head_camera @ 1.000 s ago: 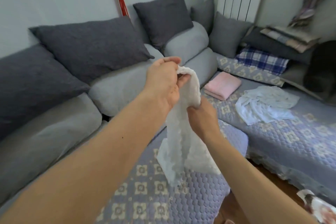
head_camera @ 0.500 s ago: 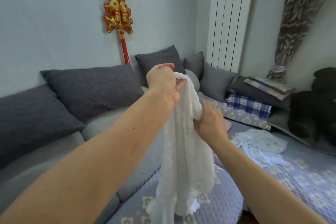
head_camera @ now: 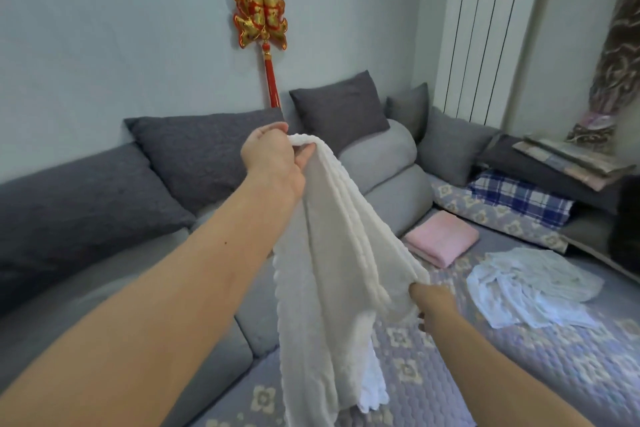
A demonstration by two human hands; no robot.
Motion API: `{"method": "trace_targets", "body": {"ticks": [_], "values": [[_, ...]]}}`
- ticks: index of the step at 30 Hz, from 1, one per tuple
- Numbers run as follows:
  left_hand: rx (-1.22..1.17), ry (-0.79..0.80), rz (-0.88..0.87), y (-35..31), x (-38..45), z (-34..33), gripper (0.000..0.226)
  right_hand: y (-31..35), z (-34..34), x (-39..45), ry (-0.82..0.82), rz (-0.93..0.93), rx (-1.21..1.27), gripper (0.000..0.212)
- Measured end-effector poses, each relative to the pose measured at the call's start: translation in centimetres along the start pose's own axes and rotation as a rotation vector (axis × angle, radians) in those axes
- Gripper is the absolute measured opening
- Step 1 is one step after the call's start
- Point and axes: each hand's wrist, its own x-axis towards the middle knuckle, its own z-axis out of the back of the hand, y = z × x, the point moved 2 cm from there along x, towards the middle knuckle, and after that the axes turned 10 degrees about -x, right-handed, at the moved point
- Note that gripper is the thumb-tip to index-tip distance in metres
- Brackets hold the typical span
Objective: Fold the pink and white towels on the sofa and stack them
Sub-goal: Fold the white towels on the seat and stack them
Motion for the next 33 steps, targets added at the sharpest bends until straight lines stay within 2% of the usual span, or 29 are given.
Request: {"method": "trace_targets", "body": {"ticks": [2, 4, 7, 10, 11, 13, 16, 18, 19, 20, 21, 23, 25, 29, 31, 33], "values": [[0.024, -0.038, -0.078, -0.8, 0.9, 0.9, 0.029, -0.4, -0.7, 0.7, 0.066, -0.053, 0.116, 0.019], [0.097, -0.112, -0.180, -1.9, 2.5, 3.1, 0.030, 0.2, 0.5, 1.3, 0.014, 0.023, 0.038, 0.013], [0.199, -0.335, -0.227, -2.7, 5.1, 9.0, 0.032, 3.1, 3.8, 2.6, -0.102, 0.340, -0.375, 0.009], [0.203, -0.488, -0.158, -1.3, 6.2, 16.4, 0.032, 5.1, 5.3, 3.3, -0.122, 0.678, -0.688, 0.033], [0.206, -0.525, -0.148, -0.4, 6.1, 18.9, 0.033, 5.1, 5.2, 3.6, -0.089, 0.772, -0.742, 0.032], [0.221, -0.613, -0.135, 1.5, 5.3, 23.8, 0.035, 3.9, 4.9, 4.4, 0.090, 0.844, -0.712, 0.020], [0.149, -0.824, -0.058, 4.8, 3.3, 32.1, 0.028, 1.1, 5.0, 5.6, 0.432, 0.716, -0.442, 0.008], [0.345, -1.001, -0.005, 6.4, 0.7, 37.4, 0.023, -0.8, 5.0, 6.3, 0.602, 0.555, -0.294, 0.005], [0.572, -1.047, 0.024, 7.2, -0.6, 39.9, 0.027, -1.9, 4.7, 6.8, 0.692, 0.454, -0.237, 0.010], [0.702, -1.056, -0.033, 7.9, -2.3, 41.4, 0.030, -2.9, 4.5, 7.0, 0.781, 0.345, -0.195, 0.015], [0.634, -1.063, -0.101, 9.2, -4.4, 41.7, 0.029, -3.8, 4.2, 7.1, 0.859, 0.247, -0.156, 0.021], [0.785, -0.962, -0.246, 12.0, -8.5, 38.3, 0.023, -5.2, 3.8, 6.7, 0.982, 0.110, -0.104, 0.028], [0.879, -0.842, -0.294, 14.4, -12.4, 33.2, 0.027, -6.2, 3.4, 5.5, 1.099, 0.048, -0.106, 0.028], [1.162, -0.370, -0.129, 20.6, -17.9, 23.9, 0.025, -7.9, 2.7, 2.1, 1.337, -0.069, -0.122, 0.034], [1.283, -0.190, -0.061, 23.6, -20.0, 21.4, 0.021, -8.6, 2.5, 0.3, 1.403, -0.148, -0.115, 0.038], [1.339, -0.109, 0.005, 26.2, -20.7, 20.2, 0.004, -9.2, 2.6, -1.0, 1.420, -0.235, -0.087, 0.039]]}}
